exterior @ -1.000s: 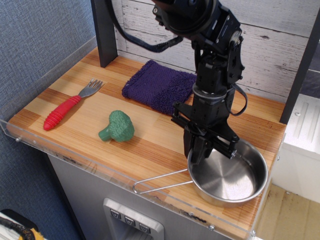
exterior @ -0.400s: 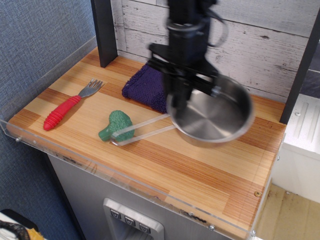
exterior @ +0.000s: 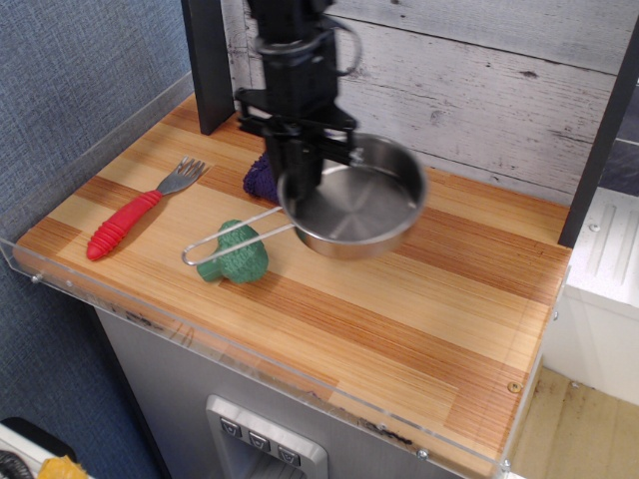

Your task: Move the utensil with the crew and place it on the black cloth.

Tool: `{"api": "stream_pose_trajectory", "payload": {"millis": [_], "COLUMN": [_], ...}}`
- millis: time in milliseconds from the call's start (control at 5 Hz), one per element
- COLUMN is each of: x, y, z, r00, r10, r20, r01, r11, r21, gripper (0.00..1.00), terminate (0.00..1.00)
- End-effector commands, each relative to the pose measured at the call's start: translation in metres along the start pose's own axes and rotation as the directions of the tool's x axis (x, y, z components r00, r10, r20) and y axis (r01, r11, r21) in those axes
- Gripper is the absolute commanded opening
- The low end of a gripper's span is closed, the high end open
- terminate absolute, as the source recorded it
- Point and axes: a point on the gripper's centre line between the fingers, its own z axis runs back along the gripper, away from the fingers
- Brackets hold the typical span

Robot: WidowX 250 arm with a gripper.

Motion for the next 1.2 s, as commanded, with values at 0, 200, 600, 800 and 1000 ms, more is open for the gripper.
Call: {"api": "stream_pose_trajectory", "payload": {"millis": [0, 200, 600, 800, 1000], "x": [-0.003, 0.01, 0.047, 0.06, 0.068], "y": [0.078, 0.094, 0.085, 0.081, 0.079], "z": [0.007, 0.026, 0.044, 0.025, 0.001], "r00": [0.993, 0.991, 0.985, 0.988, 0.99], "r10": [0.112, 0.129, 0.139, 0.136, 0.135], "r20": [0.031, 0.039, 0.104, 0.07, 0.027], "r01": [-0.112, -0.131, -0.148, -0.14, -0.136], "r11": [0.994, 0.99, 0.986, 0.988, 0.99], "r21": [-0.01, 0.048, 0.083, 0.061, 0.044], "gripper": [0.0, 0.0, 0.0, 0.0, 0.0], "terminate": [0.0, 0.0, 0.0, 0.0, 0.0]}}
